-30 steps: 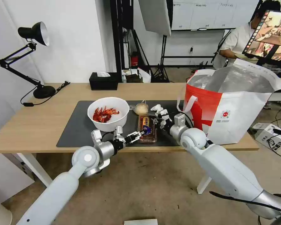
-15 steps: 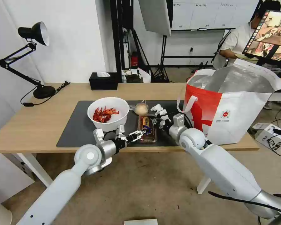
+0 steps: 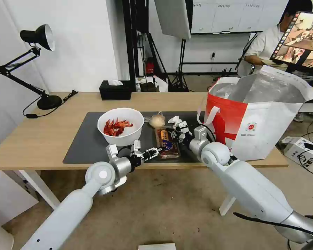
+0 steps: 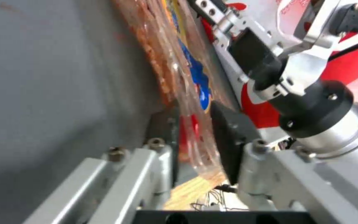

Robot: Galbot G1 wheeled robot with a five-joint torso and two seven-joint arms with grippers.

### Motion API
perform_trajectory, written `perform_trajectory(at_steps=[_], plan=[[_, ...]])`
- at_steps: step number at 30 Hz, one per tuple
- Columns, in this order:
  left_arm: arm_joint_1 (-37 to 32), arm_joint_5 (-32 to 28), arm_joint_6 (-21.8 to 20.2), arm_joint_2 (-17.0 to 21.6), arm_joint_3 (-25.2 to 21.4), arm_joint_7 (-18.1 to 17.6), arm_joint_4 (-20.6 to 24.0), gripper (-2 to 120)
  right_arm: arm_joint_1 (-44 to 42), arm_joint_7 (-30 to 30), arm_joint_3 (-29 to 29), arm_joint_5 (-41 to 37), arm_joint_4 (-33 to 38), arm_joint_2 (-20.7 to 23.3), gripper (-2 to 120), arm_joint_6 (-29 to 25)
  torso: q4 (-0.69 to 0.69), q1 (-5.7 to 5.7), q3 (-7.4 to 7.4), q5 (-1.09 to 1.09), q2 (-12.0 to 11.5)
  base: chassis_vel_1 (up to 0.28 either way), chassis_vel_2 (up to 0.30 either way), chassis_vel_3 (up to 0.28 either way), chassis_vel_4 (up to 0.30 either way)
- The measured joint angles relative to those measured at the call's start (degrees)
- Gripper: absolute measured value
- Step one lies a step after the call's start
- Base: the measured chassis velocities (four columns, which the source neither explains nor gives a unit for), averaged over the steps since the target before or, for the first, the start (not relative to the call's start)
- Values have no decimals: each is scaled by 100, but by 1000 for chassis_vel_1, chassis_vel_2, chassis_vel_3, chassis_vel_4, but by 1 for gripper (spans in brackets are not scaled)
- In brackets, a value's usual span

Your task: Pick up the trash from the table and place it into the takeout bag.

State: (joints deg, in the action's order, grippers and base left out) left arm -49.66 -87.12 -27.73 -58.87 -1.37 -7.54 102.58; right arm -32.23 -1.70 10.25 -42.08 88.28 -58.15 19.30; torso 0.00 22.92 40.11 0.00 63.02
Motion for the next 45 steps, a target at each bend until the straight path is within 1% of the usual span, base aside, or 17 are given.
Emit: perform_trajectory(at_steps=[4,6,14,17,19,24,26,29,30,33,34,38,39,41,42,44,45], plan=[[-31,37,15,-13,-1,10,-8,10,5,3,-1,-3,0,0,0,0,0,0,0,0,0,0,0,0,0],[-62,61,58,-28,-4,18,-18,0,5,10,-1,-5,0,-11,0,0,0,0,0,0,0,0,0,0,0],[-135,100,166,-19,-34,79,-15,0,4,19,-32,-124,31,-15,0,-12,0,0,0,0,0,0,0,0,0],[-179,104,247,4,-95,92,60,0,-19,-82,-199,-405,134,44,0,-222,0,0,0,1,0,0,0,0,0],[-210,104,300,40,-155,97,165,0,-66,-267,-392,-680,288,153,0,-575,0,0,0,-1,0,0,0,0,0],[-251,105,383,96,-253,97,304,0,-225,-286,-682,-1093,658,320,1,-1101,0,0,0,-1,0,0,0,0,0],[-258,106,397,107,-273,97,330,0,-273,-271,-747,-1138,738,353,5,-1147,1,0,-1,0,0,0,0,0,0],[-331,177,484,221,-431,99,570,0,-752,-182,-1185,-1238,1247,589,22,-1353,1,0,0,-1,0,0,0,0,0],[-331,177,484,221,-431,99,570,0,-752,-182,-1185,-1238,1247,589,22,-1353,1,0,0,-1,0,0,0,0,0],[-406,314,572,388,-568,118,777,0,-1391,-171,-1665,-1241,1733,790,35,-1401,-1,-1,-1,0,0,0,0,0,0],[-406,314,572,388,-568,118,777,0,-1391,-171,-1665,-1241,1733,790,35,-1401,-1,-1,-1,0,0,0,0,0,0],[-442,368,607,473,-681,121,862,0,-1807,-157,-1991,-1230,2048,858,50,-1407,-1,-1,-1,1,0,0,0,0,0],[-442,368,607,473,-681,121,862,0,-1807,-157,-1991,-1230,2048,858,50,-1407,-1,-1,-1,1,0,0,0,0,0],[-482,419,659,578,-890,126,960,0,-2446,-138,-2397,-1138,2427,883,64,-1408,0,-1,-1,-1,1,0,0,0,0],[-482,419,659,578,-890,126,960,0,-2446,-138,-2397,-1138,2427,883,64,-1408,0,-1,-1,-1,1,0,0,0,0],[-484,491,752,690,-1071,159,1026,0,-3138,-138,-2767,-944,2709,821,76,-1435,-1,-1,-1,0,1,0,0,0,0],[-484,491,752,690,-1071,159,1026,0,-3138,-138,-2767,-944,2709,821,76,-1435,-1,-1,-1,0,1,0,0,0,0]])
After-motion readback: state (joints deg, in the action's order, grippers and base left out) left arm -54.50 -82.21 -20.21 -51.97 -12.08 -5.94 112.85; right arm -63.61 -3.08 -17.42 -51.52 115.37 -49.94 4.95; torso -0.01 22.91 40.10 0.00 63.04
